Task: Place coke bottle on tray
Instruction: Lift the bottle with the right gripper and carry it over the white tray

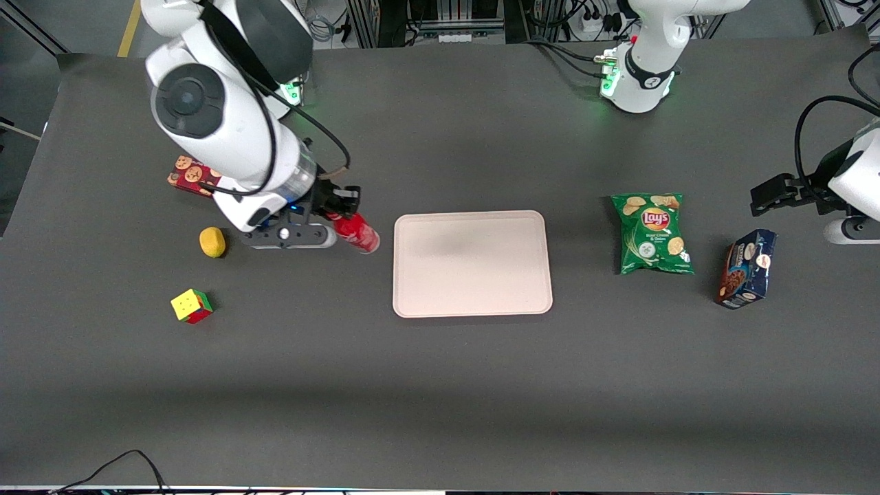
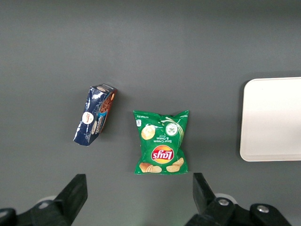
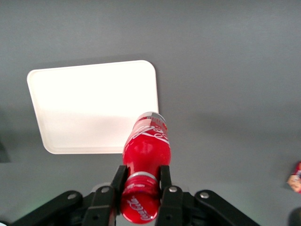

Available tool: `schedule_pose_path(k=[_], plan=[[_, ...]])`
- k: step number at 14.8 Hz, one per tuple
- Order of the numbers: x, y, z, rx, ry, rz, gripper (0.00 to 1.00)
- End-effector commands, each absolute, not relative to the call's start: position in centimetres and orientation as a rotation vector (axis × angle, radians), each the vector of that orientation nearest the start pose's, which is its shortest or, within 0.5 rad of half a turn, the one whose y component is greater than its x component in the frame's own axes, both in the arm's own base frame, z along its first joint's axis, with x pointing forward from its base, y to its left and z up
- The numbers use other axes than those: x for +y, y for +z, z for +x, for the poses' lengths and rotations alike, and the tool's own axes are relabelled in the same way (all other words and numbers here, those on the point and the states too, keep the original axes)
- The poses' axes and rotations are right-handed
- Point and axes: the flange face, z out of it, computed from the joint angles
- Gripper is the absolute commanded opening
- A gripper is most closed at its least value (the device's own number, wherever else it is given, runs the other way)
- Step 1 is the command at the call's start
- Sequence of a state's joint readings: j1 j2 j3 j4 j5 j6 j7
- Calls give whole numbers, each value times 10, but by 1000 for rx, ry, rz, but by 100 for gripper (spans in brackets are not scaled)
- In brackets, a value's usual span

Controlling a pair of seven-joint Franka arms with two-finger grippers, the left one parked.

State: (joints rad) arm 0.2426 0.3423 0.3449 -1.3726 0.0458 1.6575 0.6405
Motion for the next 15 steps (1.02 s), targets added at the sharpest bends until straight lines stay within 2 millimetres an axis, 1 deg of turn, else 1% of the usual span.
schedule_pose_path(k=[1, 2, 3, 4, 5, 6, 7, 8, 9, 12, 15], plan=[[371, 520, 563, 159, 152, -3019, 0], [378, 513, 562, 146, 139, -3025, 0], [381, 507, 564, 217, 124, -3026, 0], [393, 500, 562, 230, 116, -3022, 0], [403, 490, 559, 226, 105, -3036, 0], [405, 482, 562, 267, 91, -3047, 0], [417, 470, 558, 255, 94, -3052, 0], [422, 461, 559, 256, 79, -3055, 0], [427, 448, 558, 267, 66, -3067, 0], [436, 411, 562, 247, 65, -3090, 0], [437, 383, 566, 236, 83, -3114, 0]])
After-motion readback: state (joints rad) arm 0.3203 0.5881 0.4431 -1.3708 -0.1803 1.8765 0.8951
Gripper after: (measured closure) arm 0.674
